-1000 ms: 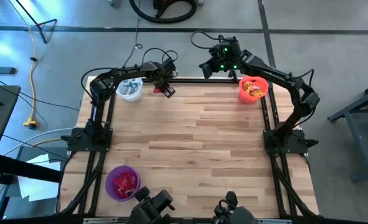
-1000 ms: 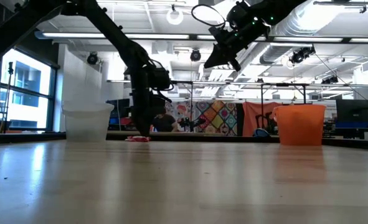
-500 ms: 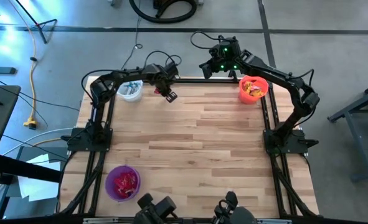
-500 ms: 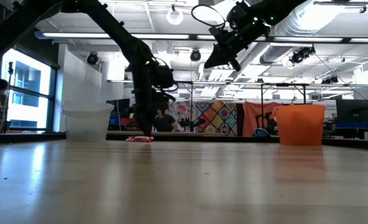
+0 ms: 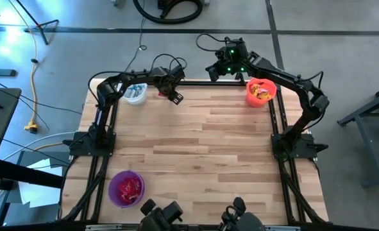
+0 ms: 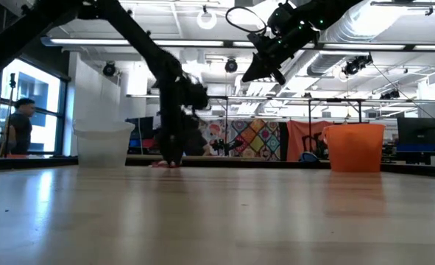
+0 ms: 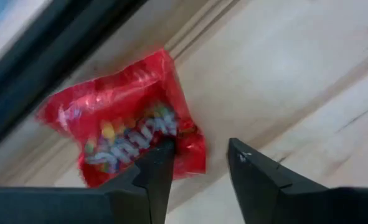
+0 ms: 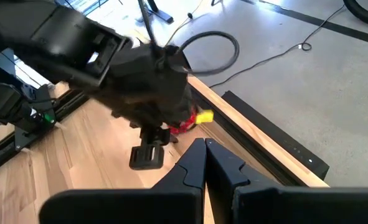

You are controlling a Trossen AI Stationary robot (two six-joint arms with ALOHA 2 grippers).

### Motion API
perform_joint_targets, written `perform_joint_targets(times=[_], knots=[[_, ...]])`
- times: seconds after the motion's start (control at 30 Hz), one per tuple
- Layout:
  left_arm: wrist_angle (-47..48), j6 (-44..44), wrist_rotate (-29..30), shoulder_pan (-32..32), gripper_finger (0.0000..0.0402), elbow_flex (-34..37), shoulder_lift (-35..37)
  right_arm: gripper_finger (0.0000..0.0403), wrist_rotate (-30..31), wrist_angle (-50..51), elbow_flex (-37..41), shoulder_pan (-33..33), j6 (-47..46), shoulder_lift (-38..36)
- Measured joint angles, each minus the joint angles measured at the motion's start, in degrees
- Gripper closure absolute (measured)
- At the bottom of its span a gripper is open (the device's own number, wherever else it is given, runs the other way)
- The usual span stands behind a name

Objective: Sort candy
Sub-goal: Put the red candy into the purple bucket

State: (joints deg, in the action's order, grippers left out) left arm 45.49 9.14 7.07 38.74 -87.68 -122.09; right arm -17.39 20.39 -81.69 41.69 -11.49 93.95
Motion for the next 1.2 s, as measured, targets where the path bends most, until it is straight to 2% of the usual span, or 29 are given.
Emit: perform_joint_targets(times=[0.23, 0.33, 0.5, 0.63, 0.77, 0.9, 1.1, 1.2], knots=[[-0.77, -0.8, -2.62, 1.39, 0.0273, -0.13, -1.38, 0.0403, 0.02, 0.07, 0.0, 0.0, 0.07, 0.0], [-1.16, -3.74, -2.23, 1.28, 0.0304, -0.09, -1.34, 0.0403, 0.02, 0.1, 0.0, 0.0, 0.66, 0.0], [-1.01, -9.55, -4.38, 1.25, 0.0388, -0.07, -1.09, 0.0403, 0.04, 0.14, 0.0, 0.0, 1.11, 0.0], [-0.63, -11.47, -4.76, 0.07, 0.0393, 0.41, 0.86, 0.0403, 0.06, 0.18, 0.0, 0.0, 1.47, 0.0], [-0.19, -11.48, -5.93, -1.88, 0.0399, 0.23, 7.42, 0.0403, -0.13, 0.67, 0.0, 0.0, 3.24, 0.0], [2.02, -9.48, -10.51, -4.34, 0.0401, 0.33, 15.44, 0.0403, -3.19, 3.14, 0.0, 0.07, 6.94, 0.01], [4.25, -2.36, -11.02, -10.22, 0.0401, 3.07, 29.74, 0.0403, -4.37, 6.41, 0.0, 0.06, 13.12, 0.02], [5.24, 2.63, -9.07, -14.43, 0.0401, 6.22, 36.71, 0.0403, -6.98, 5.86, 0.0, 0.2, 14.93, 0.02]])
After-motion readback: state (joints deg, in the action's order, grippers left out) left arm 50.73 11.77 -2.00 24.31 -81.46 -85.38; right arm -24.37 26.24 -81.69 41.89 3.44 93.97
